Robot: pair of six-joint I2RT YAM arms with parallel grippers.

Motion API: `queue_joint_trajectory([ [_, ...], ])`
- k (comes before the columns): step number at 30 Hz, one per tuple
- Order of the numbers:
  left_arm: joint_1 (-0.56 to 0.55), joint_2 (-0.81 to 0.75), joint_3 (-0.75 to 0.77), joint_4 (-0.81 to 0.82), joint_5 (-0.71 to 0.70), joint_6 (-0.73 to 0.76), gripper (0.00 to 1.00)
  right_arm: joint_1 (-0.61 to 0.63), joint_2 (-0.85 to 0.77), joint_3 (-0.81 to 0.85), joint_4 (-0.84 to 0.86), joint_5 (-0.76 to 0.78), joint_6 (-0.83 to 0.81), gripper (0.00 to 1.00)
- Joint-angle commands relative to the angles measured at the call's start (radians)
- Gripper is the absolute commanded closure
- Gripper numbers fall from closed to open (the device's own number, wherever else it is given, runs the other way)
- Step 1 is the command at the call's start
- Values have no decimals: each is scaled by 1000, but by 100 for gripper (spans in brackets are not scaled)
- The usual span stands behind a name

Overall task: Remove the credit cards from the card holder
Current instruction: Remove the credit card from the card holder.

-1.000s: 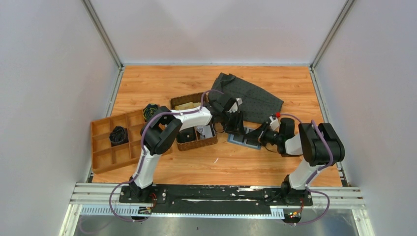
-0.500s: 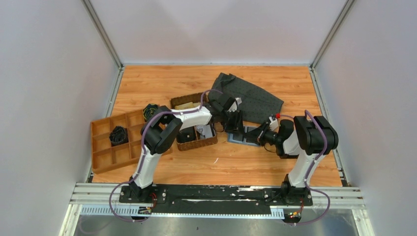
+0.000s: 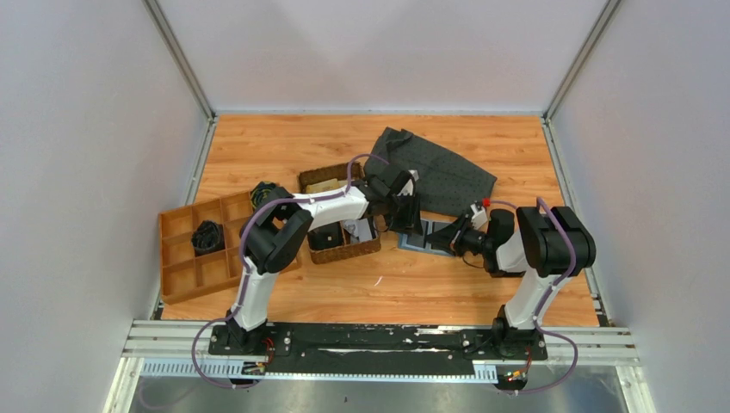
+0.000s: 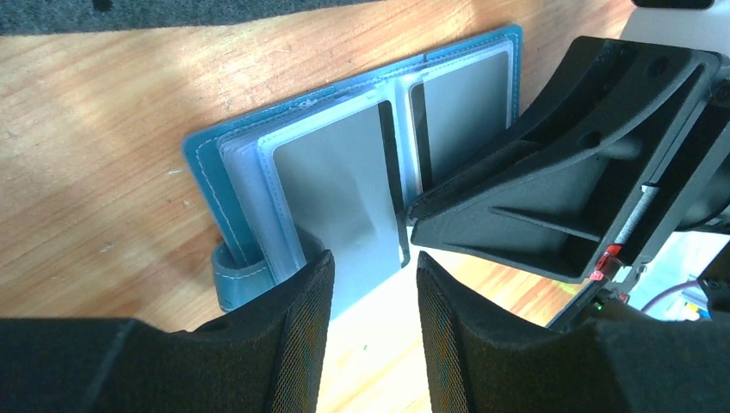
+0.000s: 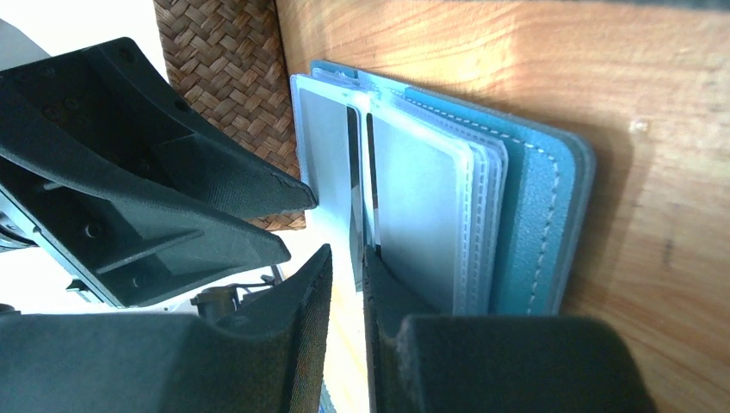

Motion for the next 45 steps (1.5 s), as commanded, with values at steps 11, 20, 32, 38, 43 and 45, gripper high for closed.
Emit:
queue_joint_trajectory([
  [11,5,1,-28,-104,-121,32,55,-11,-45,-3,-148,51,-95,77],
  [20,6,-18,-38,-113,-160,39,55,-11,-39,0,-150,49,-97,77],
  [32,4,28,-35,-63,-53,20,55,-15,-40,4,-149,49,-84,76],
  [38,-2,50,-29,-52,-26,14,55,-17,-15,5,-103,38,-53,75],
  [43,-4,68,-29,-42,-6,5,55,-48,19,-1,-41,27,-18,75],
  [45,-7,72,-28,-38,-1,4,56,-56,33,-6,-16,21,-4,76],
])
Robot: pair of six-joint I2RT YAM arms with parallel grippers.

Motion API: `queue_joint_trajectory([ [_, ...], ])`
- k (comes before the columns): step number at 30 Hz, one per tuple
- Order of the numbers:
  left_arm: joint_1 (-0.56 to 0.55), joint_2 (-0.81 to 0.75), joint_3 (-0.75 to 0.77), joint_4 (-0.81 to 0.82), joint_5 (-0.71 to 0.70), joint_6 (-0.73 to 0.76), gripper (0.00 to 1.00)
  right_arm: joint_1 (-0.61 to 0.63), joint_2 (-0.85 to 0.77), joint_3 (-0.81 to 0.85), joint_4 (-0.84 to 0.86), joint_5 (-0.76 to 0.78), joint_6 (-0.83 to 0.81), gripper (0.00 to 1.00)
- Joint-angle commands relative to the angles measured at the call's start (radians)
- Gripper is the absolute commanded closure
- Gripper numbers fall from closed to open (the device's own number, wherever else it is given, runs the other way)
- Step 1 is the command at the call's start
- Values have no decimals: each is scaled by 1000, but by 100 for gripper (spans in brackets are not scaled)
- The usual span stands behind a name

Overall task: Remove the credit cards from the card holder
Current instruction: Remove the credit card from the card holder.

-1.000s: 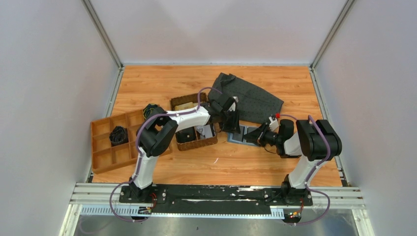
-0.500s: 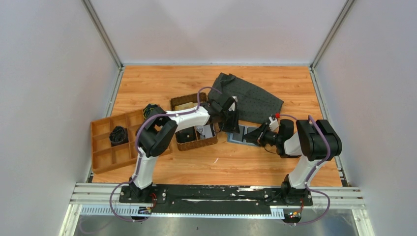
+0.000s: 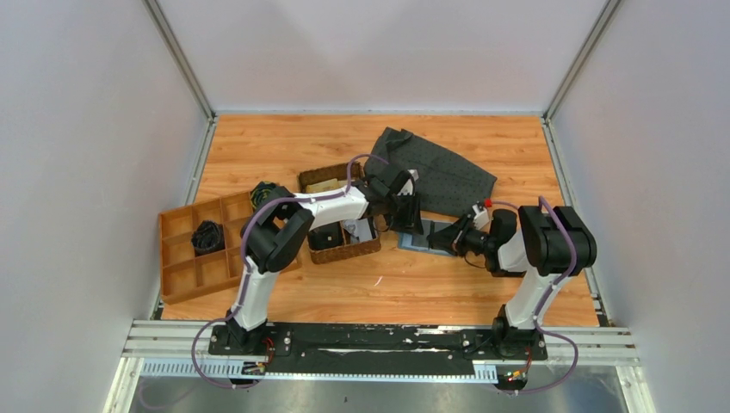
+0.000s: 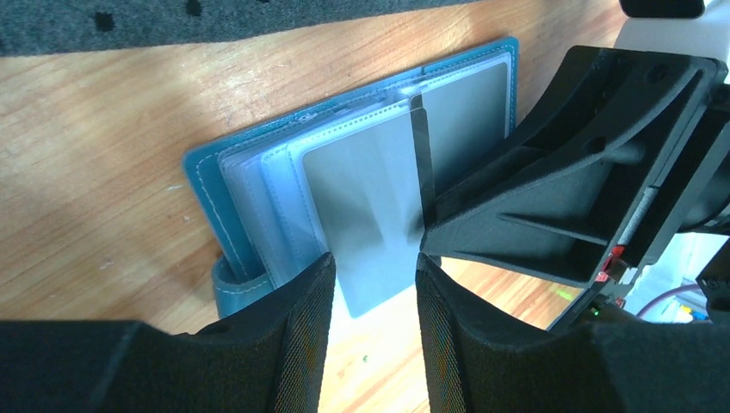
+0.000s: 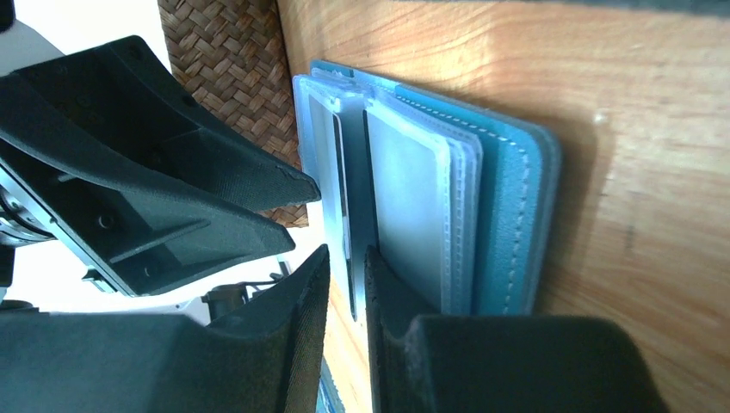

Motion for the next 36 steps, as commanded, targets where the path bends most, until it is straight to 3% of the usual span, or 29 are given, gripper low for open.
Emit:
queue_joint_trajectory([
  [1,-7,68,-22,-57,2,8,56,-39,52,-12,42,27,19,78],
  [5,-8,69,-18,-64,-5,11,56,-56,97,-25,139,14,72,88],
  [14,-8,77,-18,-73,-9,14,56,-70,249,-45,484,-56,231,100],
  [28,-8,74,-16,-87,-20,23,56,-91,230,-106,463,-31,171,100],
  [36,-8,59,-14,-110,-35,36,56,-172,221,-162,445,-69,125,100],
])
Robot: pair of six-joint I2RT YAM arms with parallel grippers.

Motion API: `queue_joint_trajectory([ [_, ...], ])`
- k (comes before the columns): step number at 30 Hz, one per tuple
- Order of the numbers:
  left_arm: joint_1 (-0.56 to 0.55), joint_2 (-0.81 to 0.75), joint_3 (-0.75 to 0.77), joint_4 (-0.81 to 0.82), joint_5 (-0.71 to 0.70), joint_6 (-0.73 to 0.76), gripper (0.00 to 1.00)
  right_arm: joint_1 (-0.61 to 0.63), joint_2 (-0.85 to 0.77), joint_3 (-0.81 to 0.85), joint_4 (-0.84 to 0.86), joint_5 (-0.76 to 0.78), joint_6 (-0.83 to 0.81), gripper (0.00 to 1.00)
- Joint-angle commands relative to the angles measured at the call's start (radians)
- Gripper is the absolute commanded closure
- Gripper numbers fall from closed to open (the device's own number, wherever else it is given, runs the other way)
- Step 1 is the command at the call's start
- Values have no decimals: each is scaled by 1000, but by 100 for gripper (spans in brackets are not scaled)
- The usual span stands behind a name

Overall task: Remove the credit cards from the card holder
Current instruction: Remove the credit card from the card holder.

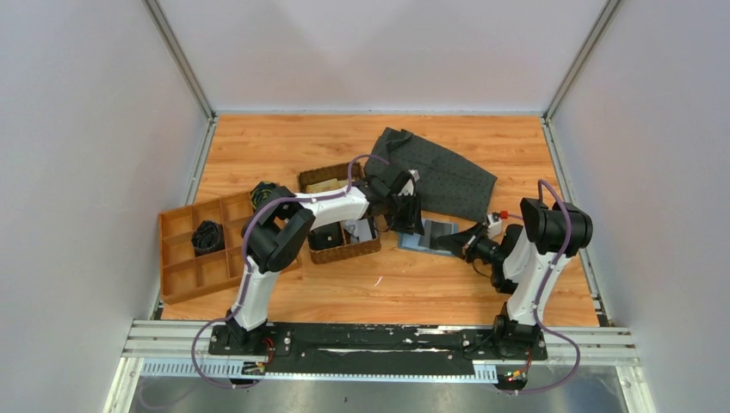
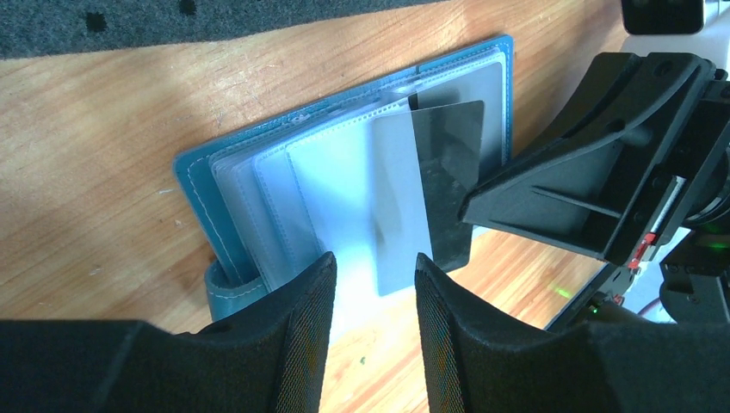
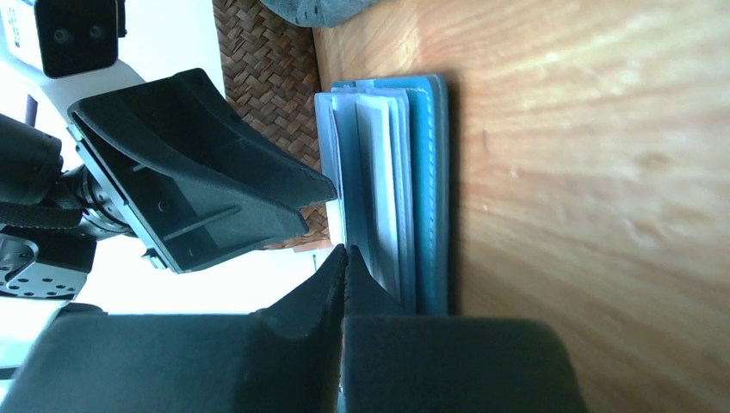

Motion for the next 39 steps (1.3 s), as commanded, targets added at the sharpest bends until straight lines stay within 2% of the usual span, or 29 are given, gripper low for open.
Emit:
queue_joint_trajectory([
  [1,-6,48,-18,-118,-55,38,56,-59,7,-48,-59,-16,-79,100],
  [28,-6,-100,23,-173,-86,54,55,-115,-100,-111,-63,-29,-74,100],
  [39,-9,-149,35,-171,-73,45,55,-114,-211,-107,-144,-44,-88,100],
])
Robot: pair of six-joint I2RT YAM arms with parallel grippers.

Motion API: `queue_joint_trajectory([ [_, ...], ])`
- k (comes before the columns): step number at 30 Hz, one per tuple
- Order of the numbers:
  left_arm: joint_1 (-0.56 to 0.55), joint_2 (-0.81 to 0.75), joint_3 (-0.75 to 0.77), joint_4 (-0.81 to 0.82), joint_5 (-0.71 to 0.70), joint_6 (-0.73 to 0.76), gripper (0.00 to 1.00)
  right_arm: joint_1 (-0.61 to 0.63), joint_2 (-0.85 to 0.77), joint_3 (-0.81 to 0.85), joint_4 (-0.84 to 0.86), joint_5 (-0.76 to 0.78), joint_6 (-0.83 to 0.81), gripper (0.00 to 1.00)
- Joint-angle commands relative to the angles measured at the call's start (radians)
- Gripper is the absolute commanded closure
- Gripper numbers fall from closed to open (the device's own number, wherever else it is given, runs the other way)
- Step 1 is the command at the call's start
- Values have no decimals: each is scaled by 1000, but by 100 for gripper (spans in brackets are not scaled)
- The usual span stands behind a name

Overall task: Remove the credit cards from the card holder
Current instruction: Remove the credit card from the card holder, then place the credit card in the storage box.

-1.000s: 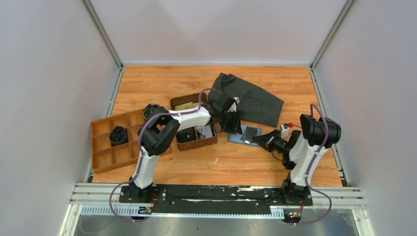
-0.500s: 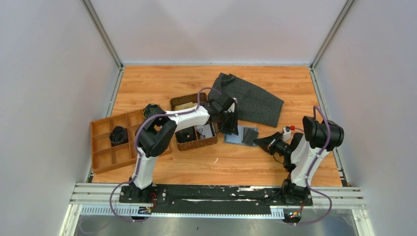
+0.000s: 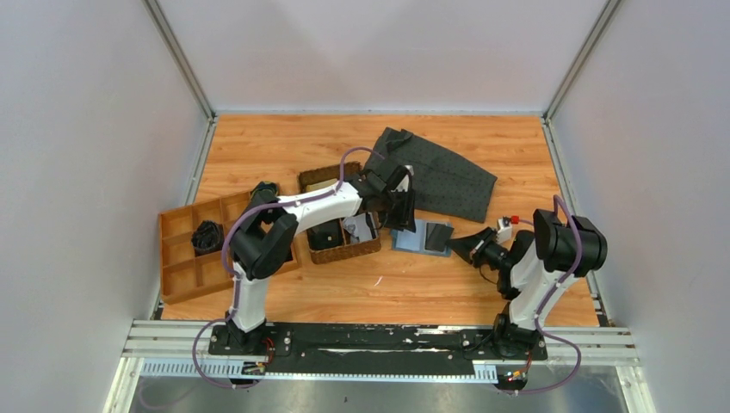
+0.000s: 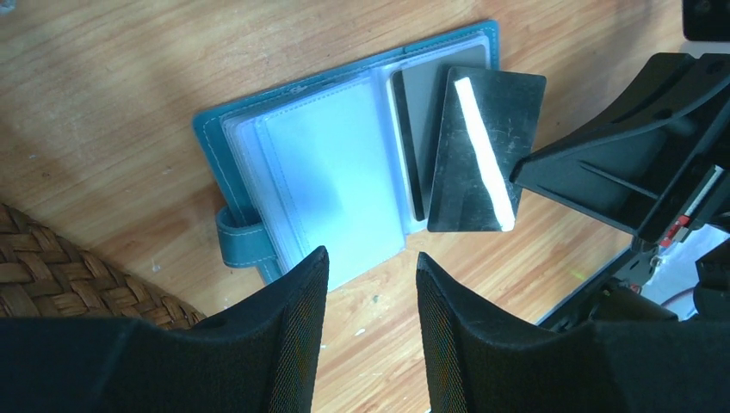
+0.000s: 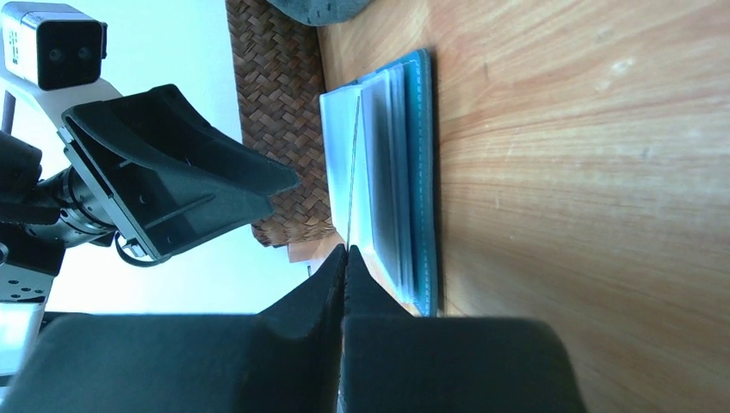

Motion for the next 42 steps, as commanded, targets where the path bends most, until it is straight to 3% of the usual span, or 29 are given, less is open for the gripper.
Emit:
queue_joint_trajectory([
  [1,-7,-48,28,-5,6,9,55,-16,-63,-7,-69,-19,-39,100],
  [9,-7,-80,28,-5,24,6,55,-16,-278,32,-379,-23,-144,100],
  [17,-1,-198,-6,-34,-2,31,54,59,-646,217,-1019,56,-432,100],
  [20,6,-241,-3,-72,-4,53,54,109,-738,285,-1166,113,-478,100],
  [29,77,-412,-42,-144,-35,101,53,206,-781,384,-1249,168,-478,100],
  [42,203,-670,-144,-243,-62,136,54,623,-694,644,-1330,389,-469,100],
])
